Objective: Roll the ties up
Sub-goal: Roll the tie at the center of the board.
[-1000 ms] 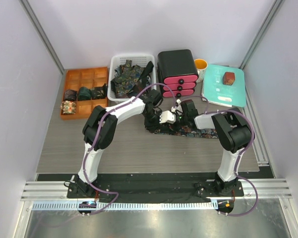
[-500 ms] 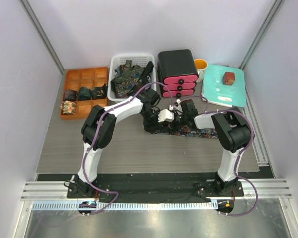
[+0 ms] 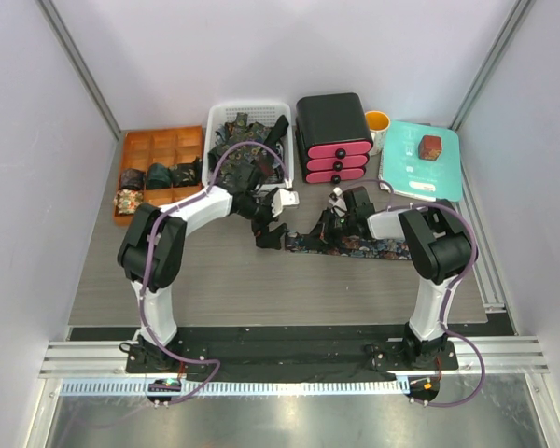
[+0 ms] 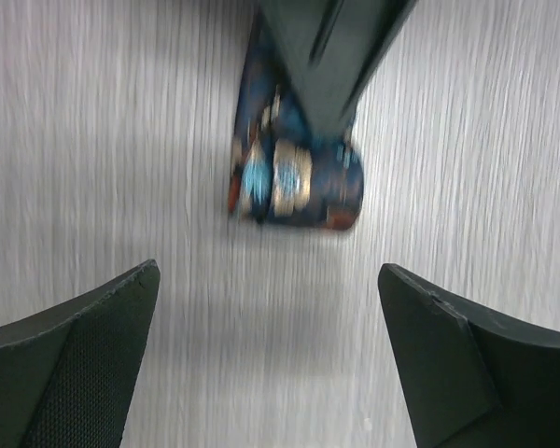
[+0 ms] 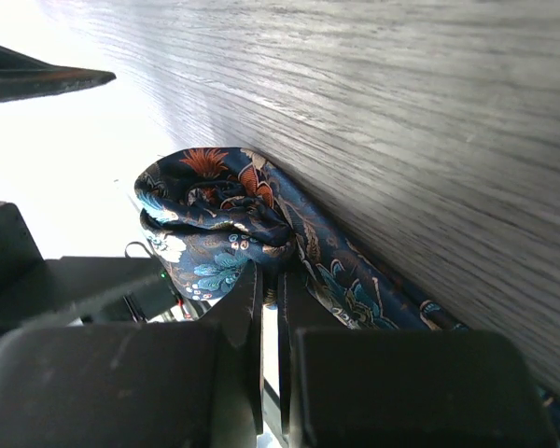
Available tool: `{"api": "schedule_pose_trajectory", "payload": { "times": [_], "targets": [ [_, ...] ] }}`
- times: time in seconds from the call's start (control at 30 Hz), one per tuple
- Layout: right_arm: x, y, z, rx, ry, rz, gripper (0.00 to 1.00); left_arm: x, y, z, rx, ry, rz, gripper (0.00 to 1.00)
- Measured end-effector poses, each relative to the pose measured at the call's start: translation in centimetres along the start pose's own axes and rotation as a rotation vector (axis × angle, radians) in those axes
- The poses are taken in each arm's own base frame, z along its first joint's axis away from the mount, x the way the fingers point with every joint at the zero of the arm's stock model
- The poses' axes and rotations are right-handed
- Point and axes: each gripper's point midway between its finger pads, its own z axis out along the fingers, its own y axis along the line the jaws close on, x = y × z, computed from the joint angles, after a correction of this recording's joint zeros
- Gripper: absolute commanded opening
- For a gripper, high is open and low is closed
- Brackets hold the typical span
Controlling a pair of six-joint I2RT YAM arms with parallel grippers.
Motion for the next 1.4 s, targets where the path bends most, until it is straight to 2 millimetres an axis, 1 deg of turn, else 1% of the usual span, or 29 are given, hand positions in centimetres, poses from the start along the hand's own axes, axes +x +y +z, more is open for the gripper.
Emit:
{"api": "schedule_pose_trajectory", "payload": {
  "times": [0.03, 0.13, 0.17, 0.23, 0.3, 0.37, 0.5, 0.53, 0.6, 0.63, 0.67, 0.73, 0.83, 1.0, 1.13, 1.3, 1.37, 1.4],
  "targets": [
    [0.0, 0.0, 0.0, 0.002, 0.004, -0.001, 0.01, -0.5, 0.0, 0.3, 0.001, -0.016, 0.015, 1.00],
    [0.0, -0.1, 0.0, 0.003, 0.017, -0.011, 0.01, -1.9, 0.0, 1.1, -0.004, -0.054, 0.060, 0.95],
    [0.0, -0.1, 0.0, 0.003, 0.020, -0.013, 0.01, -2.3, 0.0, 1.4, -0.007, -0.064, 0.078, 0.92],
    [0.0, -0.1, 0.0, 0.003, 0.025, -0.019, 0.01, -2.8, 0.0, 1.7, -0.011, -0.074, 0.103, 0.88],
    [0.0, -0.2, -0.1, 0.001, 0.029, -0.025, 0.01, -3.1, 0.0, 2.2, -0.012, -0.076, 0.138, 0.82],
    [0.0, -0.2, -0.1, 0.002, 0.032, -0.026, 0.01, -2.9, -0.1, 2.7, -0.008, -0.067, 0.156, 0.78],
    [0.0, -0.2, -0.1, -0.003, 0.038, -0.026, 0.01, -1.8, -0.4, 3.5, 0.010, -0.029, 0.187, 0.78],
    [0.0, -0.2, -0.1, -0.003, 0.039, -0.027, 0.01, -1.5, -0.5, 3.6, 0.015, -0.017, 0.190, 0.77],
    [0.0, -0.2, -0.1, -0.005, 0.041, -0.029, 0.01, -0.7, -0.6, 3.6, 0.023, 0.008, 0.192, 0.70],
    [0.0, -0.2, -0.1, -0.006, 0.042, -0.029, 0.01, -0.6, -0.7, 3.6, 0.024, 0.016, 0.193, 0.61],
    [0.0, -0.2, -0.1, -0.007, 0.044, -0.029, 0.01, -0.4, -0.7, 3.6, 0.024, 0.023, 0.196, 0.57],
    [0.0, -0.2, -0.1, -0.008, 0.046, -0.031, 0.01, -0.2, -0.7, 3.6, 0.025, 0.030, 0.199, 0.52],
    [0.0, -0.2, -0.1, -0.007, 0.047, -0.033, 0.01, -0.1, -0.9, 3.5, 0.034, 0.034, 0.193, 0.48],
    [0.0, -0.2, 0.0, -0.008, 0.048, -0.032, 0.01, -0.5, -1.4, 3.6, 0.043, 0.034, 0.175, 0.47],
    [0.1, -0.3, 0.0, -0.013, 0.059, -0.025, 0.01, -2.1, -1.8, 3.8, 0.045, 0.033, 0.180, 0.48],
    [0.2, -0.4, -0.1, -0.017, 0.065, -0.017, 0.01, -3.3, -2.2, 5.0, 0.054, 0.045, 0.193, 0.49],
    [0.2, -0.4, -0.1, -0.019, 0.065, -0.017, 0.01, -3.3, -2.3, 5.7, 0.062, 0.057, 0.190, 0.47],
    [0.2, -0.4, -0.1, -0.020, 0.065, -0.017, 0.01, -3.3, -2.3, 5.9, 0.066, 0.063, 0.189, 0.42]
  ]
}}
